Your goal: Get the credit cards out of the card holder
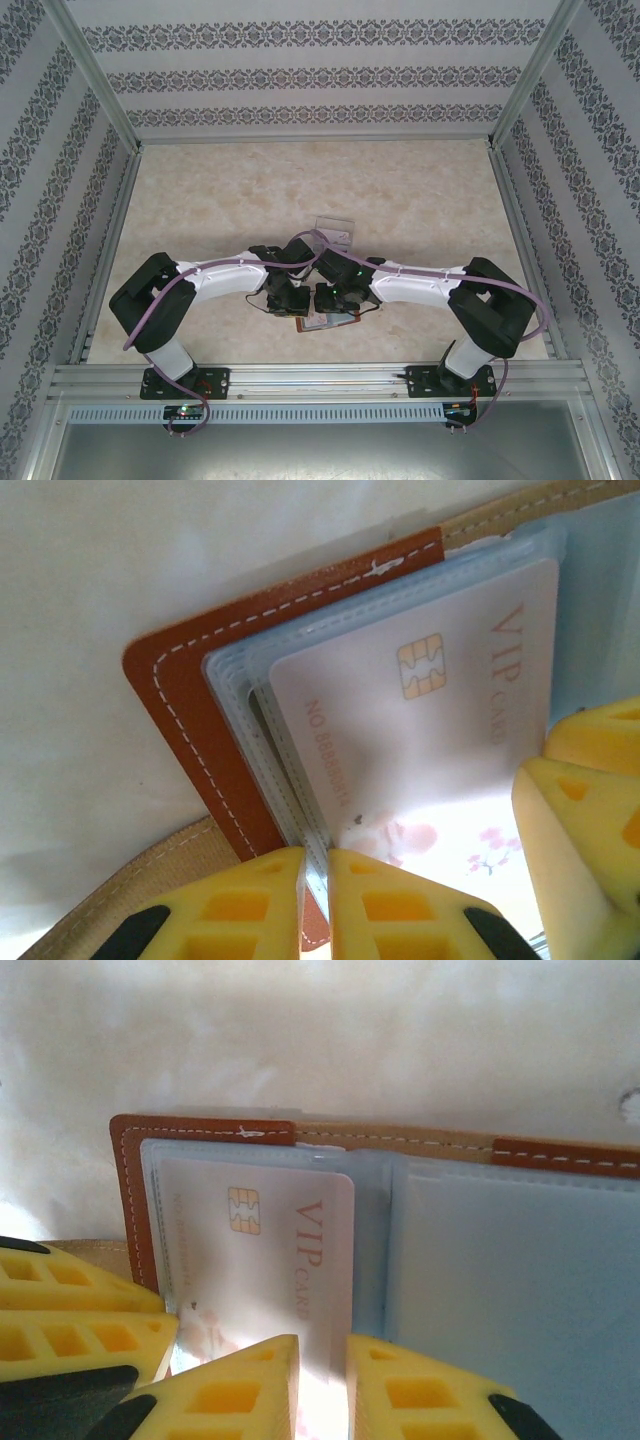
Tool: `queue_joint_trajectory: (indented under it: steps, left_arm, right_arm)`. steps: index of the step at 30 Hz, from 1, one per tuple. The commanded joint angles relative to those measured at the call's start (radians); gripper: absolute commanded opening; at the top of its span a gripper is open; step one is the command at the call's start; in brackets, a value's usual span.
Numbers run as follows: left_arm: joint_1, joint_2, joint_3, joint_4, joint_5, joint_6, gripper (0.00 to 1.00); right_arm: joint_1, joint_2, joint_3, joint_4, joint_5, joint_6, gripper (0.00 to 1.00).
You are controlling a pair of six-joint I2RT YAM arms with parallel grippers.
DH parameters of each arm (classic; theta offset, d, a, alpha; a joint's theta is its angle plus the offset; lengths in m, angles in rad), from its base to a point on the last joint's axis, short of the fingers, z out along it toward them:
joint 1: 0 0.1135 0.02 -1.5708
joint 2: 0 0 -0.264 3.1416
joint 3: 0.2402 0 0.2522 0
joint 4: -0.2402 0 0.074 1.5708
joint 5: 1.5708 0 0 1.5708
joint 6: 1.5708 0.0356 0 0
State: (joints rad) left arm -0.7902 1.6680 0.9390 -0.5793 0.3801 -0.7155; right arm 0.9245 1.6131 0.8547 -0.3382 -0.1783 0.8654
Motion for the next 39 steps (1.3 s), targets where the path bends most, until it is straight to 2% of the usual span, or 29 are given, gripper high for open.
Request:
queue_joint_trajectory:
  steps: [1, 8, 16, 22, 26, 32, 39]
  left_arm:
    - [-0.012, -0.011, -0.001, -0.018, -0.030, 0.010, 0.16]
    - [-0.011, -0.008, 0.000, -0.022, -0.033, 0.012, 0.16]
    - [-0.011, -0.002, 0.008, -0.025, -0.029, 0.014, 0.16]
    - [-0.012, -0.001, 0.011, -0.026, -0.029, 0.014, 0.16]
    - [-0.012, -0.005, 0.011, -0.031, -0.032, 0.016, 0.16]
    - [-0.012, -0.006, 0.009, -0.033, -0.035, 0.015, 0.16]
    - [-0.012, -0.015, 0.016, -0.037, -0.036, 0.014, 0.16]
  right_arm:
    - [-0.009, 0.027, 0.007, 0.003, -0.012, -0.002, 0.20]
    - [-0.009, 0.018, 0.011, -0.010, -0.003, -0.002, 0.16]
    - [-0.011, 0.016, 0.006, 0.010, -0.012, 0.002, 0.16]
    - [-0.013, 0.066, 0.009, -0.001, -0.012, 0.000, 0.22]
    - [-0.012, 0.065, 0.023, -0.065, 0.037, -0.013, 0.27]
    - [-0.012, 0.028, 0.043, -0.124, 0.078, -0.027, 0.29]
    - [-0.012, -0.018, 0.050, -0.125, 0.064, -0.022, 0.31]
